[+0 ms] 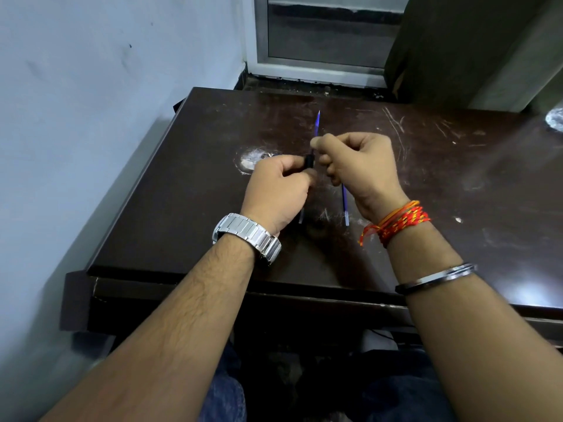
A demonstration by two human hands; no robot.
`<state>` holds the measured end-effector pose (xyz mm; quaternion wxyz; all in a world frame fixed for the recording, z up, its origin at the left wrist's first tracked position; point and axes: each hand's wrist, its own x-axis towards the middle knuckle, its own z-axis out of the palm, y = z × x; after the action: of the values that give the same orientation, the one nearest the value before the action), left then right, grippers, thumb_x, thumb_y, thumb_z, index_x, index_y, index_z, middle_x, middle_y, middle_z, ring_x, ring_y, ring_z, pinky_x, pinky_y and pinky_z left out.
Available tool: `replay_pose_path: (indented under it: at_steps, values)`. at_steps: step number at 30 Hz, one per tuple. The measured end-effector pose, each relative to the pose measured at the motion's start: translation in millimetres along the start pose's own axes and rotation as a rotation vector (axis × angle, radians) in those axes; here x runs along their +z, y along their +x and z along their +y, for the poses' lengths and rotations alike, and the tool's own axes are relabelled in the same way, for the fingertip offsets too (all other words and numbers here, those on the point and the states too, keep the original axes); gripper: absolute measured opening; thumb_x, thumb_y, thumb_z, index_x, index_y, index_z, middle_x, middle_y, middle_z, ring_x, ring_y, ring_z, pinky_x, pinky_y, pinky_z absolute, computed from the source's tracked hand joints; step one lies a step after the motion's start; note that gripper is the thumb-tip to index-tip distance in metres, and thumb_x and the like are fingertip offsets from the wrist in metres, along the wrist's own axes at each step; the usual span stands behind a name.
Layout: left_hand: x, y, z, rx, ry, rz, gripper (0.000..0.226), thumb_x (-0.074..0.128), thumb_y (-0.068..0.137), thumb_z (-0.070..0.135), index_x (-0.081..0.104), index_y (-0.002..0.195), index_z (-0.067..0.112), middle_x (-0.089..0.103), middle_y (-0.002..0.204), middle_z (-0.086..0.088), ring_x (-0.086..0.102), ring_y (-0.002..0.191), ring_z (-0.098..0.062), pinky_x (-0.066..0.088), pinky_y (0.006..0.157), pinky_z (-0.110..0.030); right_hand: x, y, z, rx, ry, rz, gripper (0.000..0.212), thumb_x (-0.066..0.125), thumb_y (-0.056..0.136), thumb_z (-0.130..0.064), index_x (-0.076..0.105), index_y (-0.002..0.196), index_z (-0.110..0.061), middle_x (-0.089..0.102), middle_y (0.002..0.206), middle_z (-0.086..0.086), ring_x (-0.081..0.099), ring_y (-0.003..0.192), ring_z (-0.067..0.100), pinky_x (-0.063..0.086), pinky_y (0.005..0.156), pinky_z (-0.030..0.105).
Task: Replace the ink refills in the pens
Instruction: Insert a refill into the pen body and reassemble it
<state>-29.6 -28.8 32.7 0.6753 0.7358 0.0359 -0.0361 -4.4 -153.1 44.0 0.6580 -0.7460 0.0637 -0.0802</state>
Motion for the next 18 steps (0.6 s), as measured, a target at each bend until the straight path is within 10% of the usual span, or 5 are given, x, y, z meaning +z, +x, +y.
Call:
replay_pose_path:
  at_steps: [7, 12, 18]
  values:
    - [-10.7, 5.2, 0.9, 0.024, -0.101, 0.186, 0.034, 0.066, 0.084, 0.008, 0.075, 0.063, 0.032, 0.071, 0.061, 0.009, 0.070, 0.068, -0.013, 0.062, 0.077, -0.042, 2.5, 1.6, 14.9, -0.005, -0.454, -0.074, 0.026, 0.065, 0.084, -0.028, 0.074, 0.068, -0.009, 0.072, 0.066, 0.009, 0.067, 0.063, 0.021, 0.056, 0.066, 0.036]
    - [-11.8, 7.1, 1.7, 0.021, -0.124, 0.223, 0.035, 0.065, 0.085, 0.006, 0.074, 0.061, 0.029, 0.068, 0.057, 0.009, 0.068, 0.066, -0.012, 0.062, 0.076, -0.041, 12.6, -7.6, 19.5, 0.049, -0.623, -0.177, 0.018, 0.073, 0.079, -0.030, 0.074, 0.073, -0.014, 0.072, 0.069, 0.006, 0.067, 0.059, 0.015, 0.045, 0.047, 0.020]
    - [-12.9, 6.0, 1.1, 0.022, -0.120, 0.217, 0.039, 0.065, 0.085, 0.004, 0.074, 0.059, 0.033, 0.069, 0.058, 0.009, 0.071, 0.068, -0.013, 0.062, 0.073, -0.037, 19.3, -10.6, 19.0, 0.055, -0.701, -0.195, 0.020, 0.074, 0.079, -0.020, 0.073, 0.082, 0.000, 0.073, 0.078, 0.020, 0.071, 0.073, 0.028, 0.061, 0.065, 0.038]
